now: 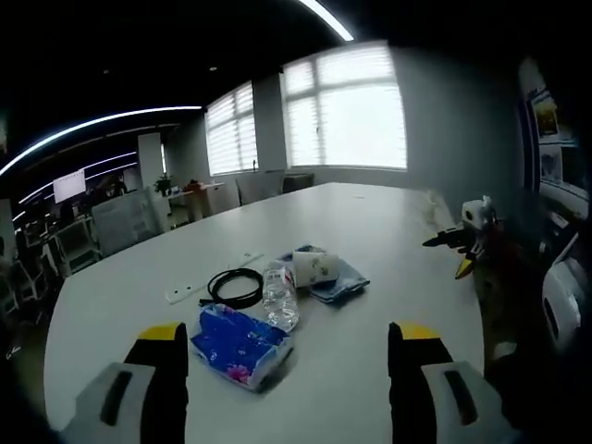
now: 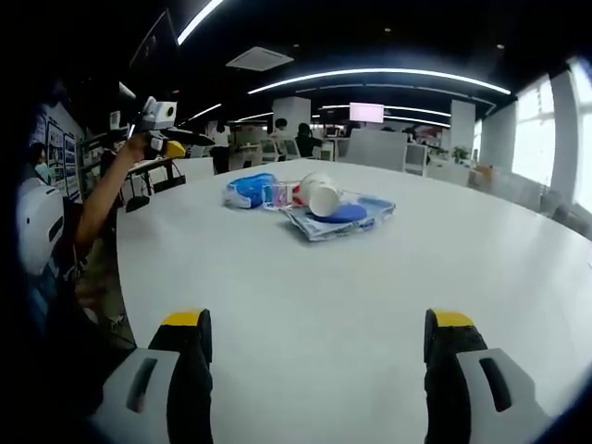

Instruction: Arrange the tabletop items into an orderly group along one side of the table until the central work area is clear of visible clutter.

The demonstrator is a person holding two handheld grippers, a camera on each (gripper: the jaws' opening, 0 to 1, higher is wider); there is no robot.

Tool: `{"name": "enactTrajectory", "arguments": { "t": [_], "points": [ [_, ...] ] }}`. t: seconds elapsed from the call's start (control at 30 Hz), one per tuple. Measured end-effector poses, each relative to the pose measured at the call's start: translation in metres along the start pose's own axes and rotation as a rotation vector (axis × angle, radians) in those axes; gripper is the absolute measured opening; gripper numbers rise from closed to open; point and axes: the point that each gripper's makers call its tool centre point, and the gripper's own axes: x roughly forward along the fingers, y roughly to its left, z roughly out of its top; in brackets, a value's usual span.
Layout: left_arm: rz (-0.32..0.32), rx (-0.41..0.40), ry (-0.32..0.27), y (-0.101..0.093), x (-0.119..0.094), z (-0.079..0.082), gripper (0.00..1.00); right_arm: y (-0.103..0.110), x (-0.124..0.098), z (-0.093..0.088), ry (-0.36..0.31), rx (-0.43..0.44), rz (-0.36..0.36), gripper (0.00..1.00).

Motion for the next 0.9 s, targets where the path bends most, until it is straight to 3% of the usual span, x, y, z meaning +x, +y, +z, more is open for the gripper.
{"name": "enactTrajectory", "arguments": {
  "t": [0.9],
  "points": [
    [-0.014, -0.006, 0.018, 0.003, 0.012, 0.004, 0.84, 0.004, -0.001, -0.004, 0.000, 0.000, 0.009, 0.91]
  ]
}}
